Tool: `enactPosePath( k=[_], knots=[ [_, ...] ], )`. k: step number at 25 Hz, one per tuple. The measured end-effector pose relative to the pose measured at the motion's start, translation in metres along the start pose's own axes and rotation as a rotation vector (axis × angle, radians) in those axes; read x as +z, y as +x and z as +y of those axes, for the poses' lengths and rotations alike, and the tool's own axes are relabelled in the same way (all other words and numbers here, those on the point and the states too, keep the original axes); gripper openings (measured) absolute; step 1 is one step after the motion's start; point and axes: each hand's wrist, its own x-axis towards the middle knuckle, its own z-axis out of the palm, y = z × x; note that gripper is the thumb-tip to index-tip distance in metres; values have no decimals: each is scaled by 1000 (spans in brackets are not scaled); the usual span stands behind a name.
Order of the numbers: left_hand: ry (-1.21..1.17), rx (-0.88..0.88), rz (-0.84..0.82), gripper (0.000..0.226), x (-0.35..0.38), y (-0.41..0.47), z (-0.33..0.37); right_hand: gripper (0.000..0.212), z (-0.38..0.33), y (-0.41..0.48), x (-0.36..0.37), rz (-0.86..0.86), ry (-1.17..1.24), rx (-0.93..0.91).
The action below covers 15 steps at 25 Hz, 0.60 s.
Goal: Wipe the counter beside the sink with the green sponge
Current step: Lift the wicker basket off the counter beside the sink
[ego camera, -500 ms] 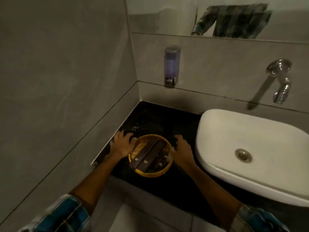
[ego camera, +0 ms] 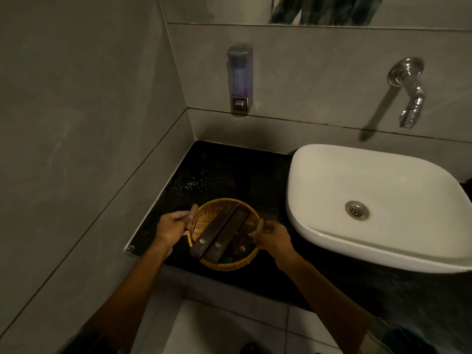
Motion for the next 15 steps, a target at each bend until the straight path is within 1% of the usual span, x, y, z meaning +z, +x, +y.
enactPosePath(
  k=[3, 5, 7, 9, 10, 15],
  knots=[
    [-19, 7, -68, 24, 5, -35, -3, 36, 21, -39, -32, -33, 98, -20],
    [-31, -35, -168, 24, 14, -60, -14, 44, 38, -61, -61, -45, 83, 3],
    [29, -63, -255, 26, 37, -79, -26, 43, 55, -78, -90, -14, 45, 29],
    [154, -60, -255, 26, 66, -92, -33, 40, 71, -89, -114, 51, -10, 47],
    [179, -54, -244, 26, 82, -96, -35, 39, 78, -92, -125, 89, -35, 56],
    [197, 17, -298, 33, 133, -114, -38, 33, 98, -94, -162, 256, -122, 8]
  ],
)
